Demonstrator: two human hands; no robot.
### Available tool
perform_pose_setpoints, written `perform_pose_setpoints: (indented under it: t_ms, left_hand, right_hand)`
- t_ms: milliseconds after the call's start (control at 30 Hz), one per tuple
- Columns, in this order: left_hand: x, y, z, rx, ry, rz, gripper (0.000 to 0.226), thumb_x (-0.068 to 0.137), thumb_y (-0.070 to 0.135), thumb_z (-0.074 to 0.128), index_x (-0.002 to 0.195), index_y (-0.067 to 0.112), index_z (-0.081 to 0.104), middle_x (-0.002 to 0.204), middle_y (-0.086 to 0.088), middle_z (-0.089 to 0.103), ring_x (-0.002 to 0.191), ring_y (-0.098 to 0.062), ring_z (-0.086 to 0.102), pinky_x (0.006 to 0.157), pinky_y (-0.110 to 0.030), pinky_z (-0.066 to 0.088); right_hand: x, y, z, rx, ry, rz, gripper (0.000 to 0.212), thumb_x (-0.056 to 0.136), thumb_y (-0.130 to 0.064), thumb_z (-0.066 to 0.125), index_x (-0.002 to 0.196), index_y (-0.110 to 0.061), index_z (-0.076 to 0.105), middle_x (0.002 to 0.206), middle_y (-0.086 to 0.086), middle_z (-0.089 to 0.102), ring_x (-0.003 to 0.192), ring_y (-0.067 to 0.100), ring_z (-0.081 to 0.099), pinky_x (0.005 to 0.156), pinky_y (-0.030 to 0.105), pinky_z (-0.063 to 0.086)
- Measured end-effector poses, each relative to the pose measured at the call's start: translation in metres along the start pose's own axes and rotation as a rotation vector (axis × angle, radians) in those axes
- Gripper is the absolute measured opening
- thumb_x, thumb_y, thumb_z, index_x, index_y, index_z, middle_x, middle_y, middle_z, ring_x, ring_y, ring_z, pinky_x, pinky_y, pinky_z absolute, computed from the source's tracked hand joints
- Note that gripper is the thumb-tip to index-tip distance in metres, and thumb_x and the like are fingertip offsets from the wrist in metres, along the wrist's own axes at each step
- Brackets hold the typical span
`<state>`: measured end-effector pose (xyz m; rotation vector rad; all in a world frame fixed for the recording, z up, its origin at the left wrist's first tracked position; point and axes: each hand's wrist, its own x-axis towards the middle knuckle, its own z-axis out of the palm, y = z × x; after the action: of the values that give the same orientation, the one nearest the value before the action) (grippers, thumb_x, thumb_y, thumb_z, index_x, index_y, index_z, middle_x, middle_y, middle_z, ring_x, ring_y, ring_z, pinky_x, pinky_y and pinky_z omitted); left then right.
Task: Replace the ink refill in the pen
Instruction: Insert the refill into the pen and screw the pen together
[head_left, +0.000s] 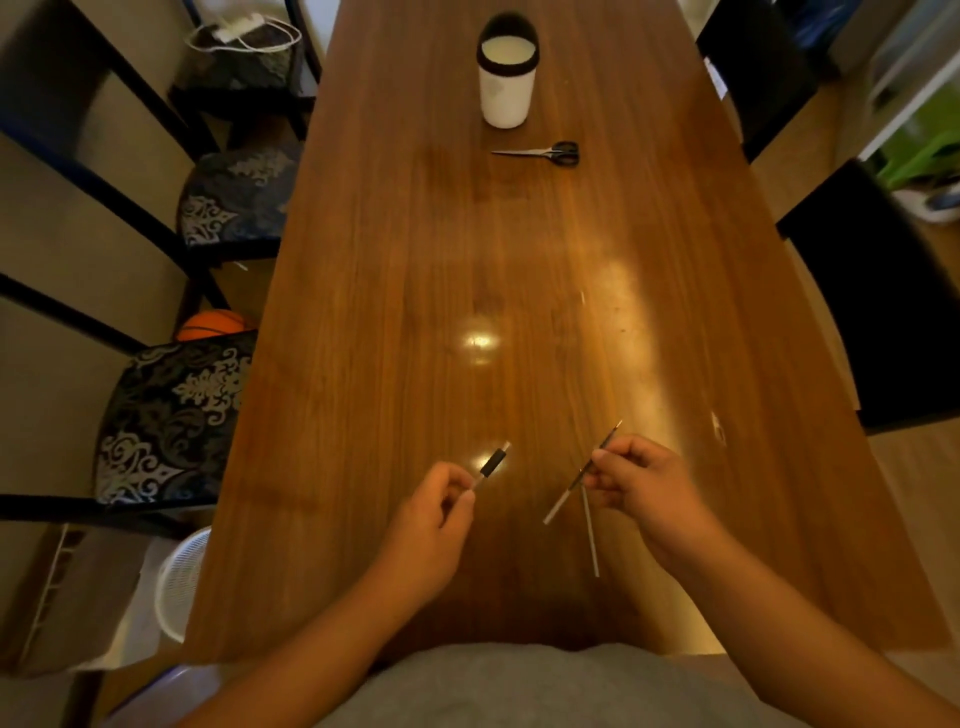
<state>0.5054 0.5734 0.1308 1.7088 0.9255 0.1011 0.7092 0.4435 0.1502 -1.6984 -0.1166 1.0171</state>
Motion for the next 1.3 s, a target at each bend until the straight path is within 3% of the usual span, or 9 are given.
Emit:
perform_pose_setpoints:
  t_ms: [100, 267, 600, 833, 1133, 1300]
  left_hand:
    - [-0.011, 0.011, -0.014, -0.124, 0.012, 0.037, 0.02, 0.097, 0.02, 0.05, 0.09, 0.038, 0.057, 0.071, 0.003, 0.06, 0.054, -0.007, 0.048, 0.047, -0.024, 0.039]
    - [-0.028, 0.027, -0.02, -0.174, -0.042, 0.11, 0.021, 0.097, 0.02, 0.047, 0.094, 0.037, 0.059, 0.08, 0.009, 0.065, 0.06, -0.004, 0.054, 0.055, -0.019, 0.048]
    - [-0.038, 0.046, -0.016, -0.206, -0.056, 0.181, 0.017, 0.091, 0.03, 0.046, 0.096, 0.04, 0.059, 0.081, 0.008, 0.066, 0.06, -0.004, 0.055, 0.057, -0.019, 0.047]
    - [-0.041, 0.053, -0.018, -0.214, -0.047, 0.199, 0.018, 0.091, 0.028, 0.047, 0.095, 0.039, 0.06, 0.081, 0.007, 0.066, 0.06, -0.003, 0.055, 0.056, -0.017, 0.047]
    - [-0.042, 0.054, -0.015, -0.175, -0.054, 0.162, 0.018, 0.089, 0.031, 0.047, 0.093, 0.043, 0.06, 0.083, 0.009, 0.068, 0.059, -0.002, 0.055, 0.056, -0.019, 0.049]
    - [-0.04, 0.055, -0.009, -0.176, -0.061, 0.153, 0.016, 0.089, 0.031, 0.047, 0.094, 0.039, 0.061, 0.082, 0.006, 0.068, 0.058, -0.003, 0.054, 0.054, -0.02, 0.047]
  right_hand:
    - [-0.007, -0.019, 0.007, 0.072, -0.015, -0.045, 0.021, 0.09, -0.009, 0.06, 0.071, -0.017, 0.063, 0.066, 0.004, 0.071, 0.064, 0.016, 0.071, 0.052, 0.025, 0.054]
    - [-0.022, -0.054, 0.017, 0.203, -0.069, -0.154, 0.03, 0.091, -0.011, 0.06, 0.066, -0.026, 0.068, 0.07, 0.006, 0.074, 0.065, 0.017, 0.072, 0.051, 0.024, 0.054]
    - [-0.042, -0.087, 0.015, 0.281, -0.041, -0.265, 0.021, 0.093, -0.007, 0.055, 0.076, -0.016, 0.065, 0.069, 0.006, 0.073, 0.062, 0.015, 0.07, 0.05, 0.023, 0.055]
    - [-0.044, -0.086, 0.014, 0.235, -0.042, -0.272, 0.028, 0.093, -0.006, 0.055, 0.071, -0.019, 0.066, 0.069, 0.006, 0.073, 0.062, 0.016, 0.069, 0.05, 0.023, 0.054]
    - [-0.053, -0.086, 0.014, 0.023, -0.038, -0.447, 0.017, 0.091, -0.001, 0.057, 0.081, -0.012, 0.064, 0.066, 0.007, 0.071, 0.061, 0.017, 0.068, 0.052, 0.023, 0.054]
    - [-0.059, -0.076, 0.023, -0.045, -0.066, -0.498, 0.014, 0.09, -0.001, 0.059, 0.098, -0.013, 0.061, 0.072, 0.012, 0.071, 0.062, 0.018, 0.069, 0.055, 0.024, 0.054]
